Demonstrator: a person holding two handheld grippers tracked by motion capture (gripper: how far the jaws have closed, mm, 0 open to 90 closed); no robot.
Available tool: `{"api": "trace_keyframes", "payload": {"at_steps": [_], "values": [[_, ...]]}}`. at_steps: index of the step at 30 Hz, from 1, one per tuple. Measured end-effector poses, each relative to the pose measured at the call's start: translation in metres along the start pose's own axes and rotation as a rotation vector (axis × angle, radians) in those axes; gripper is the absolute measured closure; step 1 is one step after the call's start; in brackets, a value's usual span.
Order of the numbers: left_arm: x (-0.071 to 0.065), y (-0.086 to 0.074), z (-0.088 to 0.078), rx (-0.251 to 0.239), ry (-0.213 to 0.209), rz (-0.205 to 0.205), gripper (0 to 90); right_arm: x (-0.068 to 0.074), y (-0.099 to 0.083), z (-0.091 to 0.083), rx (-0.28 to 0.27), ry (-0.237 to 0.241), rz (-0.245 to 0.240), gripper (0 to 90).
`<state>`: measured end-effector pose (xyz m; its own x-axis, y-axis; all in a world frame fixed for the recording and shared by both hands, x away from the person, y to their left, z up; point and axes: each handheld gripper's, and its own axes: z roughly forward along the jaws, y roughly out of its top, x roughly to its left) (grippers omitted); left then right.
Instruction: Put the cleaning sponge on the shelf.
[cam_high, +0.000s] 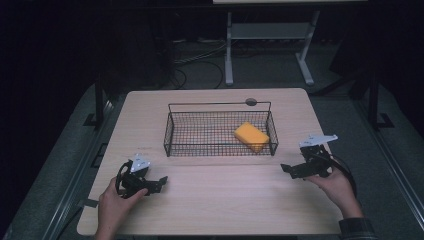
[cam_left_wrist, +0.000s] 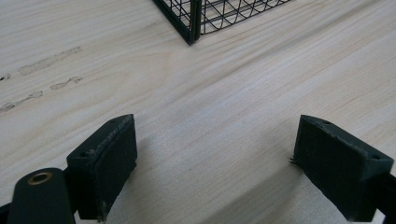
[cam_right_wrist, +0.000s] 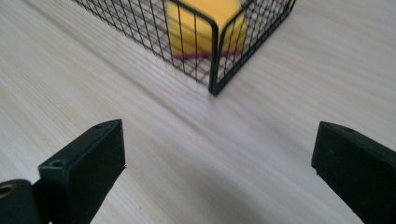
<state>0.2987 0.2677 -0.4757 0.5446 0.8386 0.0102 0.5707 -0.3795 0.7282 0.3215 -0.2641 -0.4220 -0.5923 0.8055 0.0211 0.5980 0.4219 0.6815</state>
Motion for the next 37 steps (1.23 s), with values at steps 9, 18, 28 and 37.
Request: {"api": "trace_keyframes", "payload": {"at_steps": [9,18,28,37], "values": [[0.000,0.000,0.000,0.000,0.000,0.000,12.6,0.002,-0.034,0.006,0.009,-0.016,0.035,2.5],[0.000,0.000,0.000,0.002,0.000,0.003,12.6,0.006,-0.057,0.014,0.021,-0.042,0.035,2.1],[0.000,0.000,0.000,0.003,0.001,0.004,12.7,0.007,-0.071,0.018,-0.029,-0.032,0.045,1.3],[0.000,0.000,0.000,0.004,0.001,0.003,12.7,0.007,-0.071,0.018,-0.030,-0.033,0.043,1.4]]}}
